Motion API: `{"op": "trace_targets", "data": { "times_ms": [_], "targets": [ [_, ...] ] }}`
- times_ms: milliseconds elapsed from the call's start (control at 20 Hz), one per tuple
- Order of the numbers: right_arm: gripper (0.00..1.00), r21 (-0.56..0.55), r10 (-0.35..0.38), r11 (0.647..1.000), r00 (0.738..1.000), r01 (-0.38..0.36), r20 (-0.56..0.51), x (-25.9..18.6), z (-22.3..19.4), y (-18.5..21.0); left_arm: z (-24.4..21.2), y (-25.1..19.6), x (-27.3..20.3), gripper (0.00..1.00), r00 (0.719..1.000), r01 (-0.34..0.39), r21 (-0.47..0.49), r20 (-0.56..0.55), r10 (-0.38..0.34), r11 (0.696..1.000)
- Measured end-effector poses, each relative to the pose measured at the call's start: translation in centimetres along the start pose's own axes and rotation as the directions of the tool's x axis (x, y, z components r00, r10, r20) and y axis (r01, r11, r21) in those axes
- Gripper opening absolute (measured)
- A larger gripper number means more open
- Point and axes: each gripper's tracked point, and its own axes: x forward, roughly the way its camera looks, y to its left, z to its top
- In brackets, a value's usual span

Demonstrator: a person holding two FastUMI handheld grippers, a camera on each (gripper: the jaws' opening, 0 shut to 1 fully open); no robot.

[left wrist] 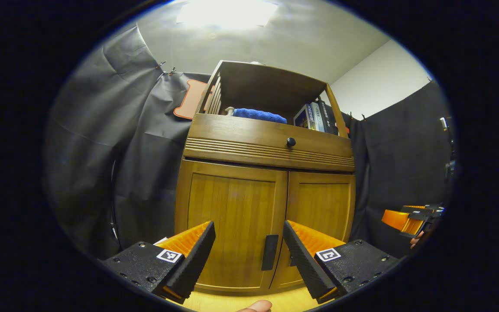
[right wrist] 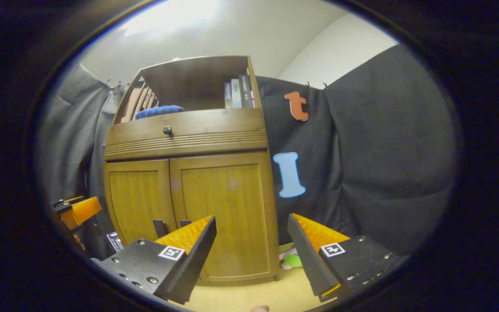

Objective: Open the right door of the double-door shoe cabinet with the right hand, and open the left door with the left hand.

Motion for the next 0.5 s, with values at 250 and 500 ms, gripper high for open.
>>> {"op": "trace_targets", "data": {
  "times_ms": [250,500],
  "targets": [
    [0.94,-0.039,0.072,0.996,0.996,-0.074,-0.045,4.7,-3.5,3.7,-3.4,-1.1,1.4,0.95,0.998,0.034,-0.007,-0.054,-0.034,0.999],
    [0.98,-0.053,0.094,0.994,0.988,-0.101,-0.121,9.2,-8.3,6.8,-4.6,-1.6,1.6,0.95,0.996,0.057,0.031,-0.064,-0.055,0.998]
  ]
}}
